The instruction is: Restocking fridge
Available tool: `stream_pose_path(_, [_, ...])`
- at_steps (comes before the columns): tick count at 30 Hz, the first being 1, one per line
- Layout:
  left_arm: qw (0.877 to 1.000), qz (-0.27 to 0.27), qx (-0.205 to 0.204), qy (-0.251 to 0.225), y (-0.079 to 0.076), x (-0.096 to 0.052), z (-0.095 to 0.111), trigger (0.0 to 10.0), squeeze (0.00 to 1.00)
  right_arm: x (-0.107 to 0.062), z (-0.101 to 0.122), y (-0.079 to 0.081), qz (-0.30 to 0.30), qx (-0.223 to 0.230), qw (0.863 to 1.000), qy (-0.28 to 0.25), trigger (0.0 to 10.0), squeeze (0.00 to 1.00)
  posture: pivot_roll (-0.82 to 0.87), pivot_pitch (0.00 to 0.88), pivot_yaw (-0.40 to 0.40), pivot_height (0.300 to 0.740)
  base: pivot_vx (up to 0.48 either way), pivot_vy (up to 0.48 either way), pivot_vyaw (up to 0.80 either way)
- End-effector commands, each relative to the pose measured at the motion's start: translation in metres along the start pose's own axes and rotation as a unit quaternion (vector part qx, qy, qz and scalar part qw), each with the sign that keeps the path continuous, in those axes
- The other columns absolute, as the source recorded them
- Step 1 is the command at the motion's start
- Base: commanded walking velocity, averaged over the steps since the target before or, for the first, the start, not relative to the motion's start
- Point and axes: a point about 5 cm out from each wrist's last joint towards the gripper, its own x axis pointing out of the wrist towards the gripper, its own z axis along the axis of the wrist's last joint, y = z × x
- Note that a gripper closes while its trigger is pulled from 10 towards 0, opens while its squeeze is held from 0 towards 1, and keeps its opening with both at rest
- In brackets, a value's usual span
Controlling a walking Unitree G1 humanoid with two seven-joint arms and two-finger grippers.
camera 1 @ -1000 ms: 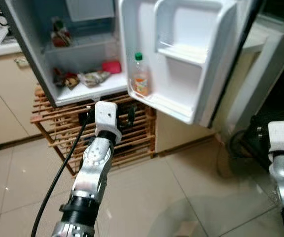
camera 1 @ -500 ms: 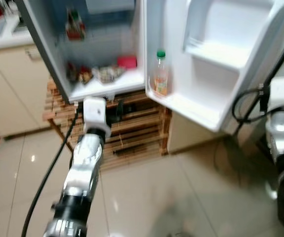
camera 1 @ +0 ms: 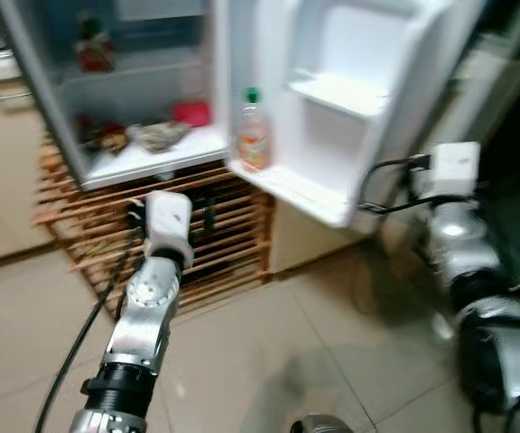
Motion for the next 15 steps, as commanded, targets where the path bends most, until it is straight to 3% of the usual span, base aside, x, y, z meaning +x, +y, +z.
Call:
stream_pose_path(1, [0.999,-0.01,0.015,0.049,0.007,0.0,-0.022,10.0,0.0,-0.003,0.032,0.026,0.094,0.033,0.994,-0.055,10.0,0.0,-0.09,0.0,-0.001,0.74,0.0,0.0,0.0])
stream_pose_path(3, [0.993,-0.026,0.048,0.103,0.015,-0.003,-0.055,10.0,0.0,-0.035,0.038,0.056,0.233,0.077,0.968,-0.059,10.0,0.0,-0.1,0.0,0.01,0.74,0.0,0.0,0.0])
stream_pose_path(4, [0.993,-0.026,0.048,0.103,0.015,-0.003,-0.055,10.0,0.0,-0.035,0.038,0.056,0.233,0.077,0.968,-0.059,10.0,0.0,-0.1,0.0,0.01,0.74,0.0,0.0,0.0])
stream_pose_path(7, [0.968,-0.087,0.134,0.194,0.021,-0.02,-0.11,10.0,0.0,-0.083,0.029,0.067,0.37,0.107,0.923,-0.014,10.0,0.0,-0.11,0.0,0.03,0.74,0.0,0.0,0.0])
stream_pose_path(8, [0.968,-0.087,0.134,0.194,0.021,-0.02,-0.11,10.0,0.0,-0.083,0.029,0.067,0.37,0.107,0.923,-0.014,10.0,0.0,-0.11,0.0,0.03,0.74,0.0,0.0,0.0])
stream_pose_path(10, [0.957,-0.099,0.138,0.237,0.026,-0.031,-0.132,10.0,0.0,-0.087,0.021,0.059,0.361,0.129,0.924,0.0,10.0,0.0,-0.12,0.0,0.042,0.74,0.0,0.0,0.0])
stream_pose_path(15, [0.959,-0.099,0.139,0.228,0.026,-0.03,-0.128,10.0,0.0,-0.086,0.022,0.06,0.359,0.156,0.92,-0.005,10.0,0.0,-0.11,0.0,0.043,0.74,0.0,0.0,0.0])
